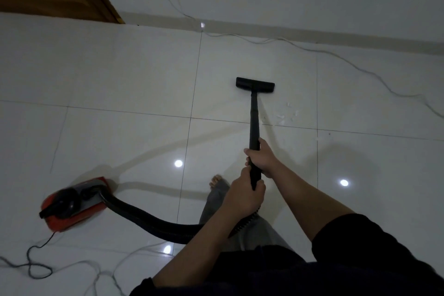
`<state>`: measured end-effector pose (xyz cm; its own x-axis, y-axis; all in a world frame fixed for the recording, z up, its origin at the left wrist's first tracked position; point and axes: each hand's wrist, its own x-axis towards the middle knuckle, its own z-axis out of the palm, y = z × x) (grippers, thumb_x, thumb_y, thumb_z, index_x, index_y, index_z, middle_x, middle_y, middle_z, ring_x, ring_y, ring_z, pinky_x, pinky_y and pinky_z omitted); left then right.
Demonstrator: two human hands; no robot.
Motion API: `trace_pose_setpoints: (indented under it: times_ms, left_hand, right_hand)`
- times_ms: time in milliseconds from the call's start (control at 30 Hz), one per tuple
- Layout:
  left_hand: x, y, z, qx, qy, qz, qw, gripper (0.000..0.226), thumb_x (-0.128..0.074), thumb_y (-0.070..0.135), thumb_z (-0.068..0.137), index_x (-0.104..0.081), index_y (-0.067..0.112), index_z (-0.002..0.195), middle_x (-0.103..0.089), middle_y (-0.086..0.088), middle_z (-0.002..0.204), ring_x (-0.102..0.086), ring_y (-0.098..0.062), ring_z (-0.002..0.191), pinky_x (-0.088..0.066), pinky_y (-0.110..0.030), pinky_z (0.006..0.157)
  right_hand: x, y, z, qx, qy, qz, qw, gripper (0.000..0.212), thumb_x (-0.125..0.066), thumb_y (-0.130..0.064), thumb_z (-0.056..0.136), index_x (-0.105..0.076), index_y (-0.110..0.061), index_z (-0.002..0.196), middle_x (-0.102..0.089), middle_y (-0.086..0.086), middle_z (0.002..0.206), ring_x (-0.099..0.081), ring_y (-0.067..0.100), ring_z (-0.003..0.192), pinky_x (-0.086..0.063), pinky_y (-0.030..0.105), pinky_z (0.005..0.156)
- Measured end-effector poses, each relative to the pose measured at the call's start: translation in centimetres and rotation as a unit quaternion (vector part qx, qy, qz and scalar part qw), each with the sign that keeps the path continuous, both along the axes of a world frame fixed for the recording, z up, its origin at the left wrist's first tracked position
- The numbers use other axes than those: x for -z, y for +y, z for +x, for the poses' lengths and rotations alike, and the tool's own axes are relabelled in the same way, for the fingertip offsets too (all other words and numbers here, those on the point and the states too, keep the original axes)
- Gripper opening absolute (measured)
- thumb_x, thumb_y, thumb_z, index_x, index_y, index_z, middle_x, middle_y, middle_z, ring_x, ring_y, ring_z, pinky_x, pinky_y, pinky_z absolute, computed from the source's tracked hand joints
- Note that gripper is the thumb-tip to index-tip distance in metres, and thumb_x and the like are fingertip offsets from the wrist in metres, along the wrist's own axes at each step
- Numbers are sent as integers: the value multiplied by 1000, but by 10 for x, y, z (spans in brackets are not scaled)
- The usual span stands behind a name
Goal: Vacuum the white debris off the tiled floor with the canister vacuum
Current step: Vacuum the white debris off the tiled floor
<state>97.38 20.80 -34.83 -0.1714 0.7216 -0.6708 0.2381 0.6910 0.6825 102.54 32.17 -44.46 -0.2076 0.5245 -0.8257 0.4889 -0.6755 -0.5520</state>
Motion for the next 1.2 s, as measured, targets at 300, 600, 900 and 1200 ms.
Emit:
trace_pose_setpoints:
  times_ms: [300, 600, 900, 1200]
  left_hand:
    - [-5, -61, 48, -13, 4, 8, 1000, 36, -44, 26, 96, -38, 15, 130, -51, 11, 78, -52, -6, 69, -40, -21, 60]
    - [-4, -117, 90, -36, 8, 6, 999, 30, -45, 22, 95, -43, 14, 124, -60, -1, 84, -60, -17, 76, -46, -26, 65]
    - [-1, -172, 112, -42, 1, -15, 999, 36, -45, 28, 96, -40, 18, 130, -61, 1, 93, -58, -9, 74, -44, -20, 61]
    - [-1, -221, 112, -31, 3, -22, 999, 45, -44, 33, 93, -36, 20, 136, -66, -10, 101, -64, -26, 87, -48, -33, 68]
  right_hand:
    - [8, -59, 44, -12, 16, 1, 1000, 54, -57, -5, 96, -31, -12, 142, -51, 13, 81, -52, 18, 54, -51, 29, 53]
    - [21, -117, 81, -37, -1, 8, 999, 51, -60, -9, 93, -34, -13, 137, -52, 14, 90, -54, 22, 62, -58, 41, 68]
    - [21, -170, 106, -32, -2, -15, 999, 52, -57, -7, 95, -32, -14, 140, -51, 13, 81, -53, 17, 50, -52, 31, 54]
    - [18, -220, 107, -15, -6, -17, 1000, 55, -58, -6, 95, -31, -15, 143, -51, 12, 81, -52, 18, 51, -51, 33, 57]
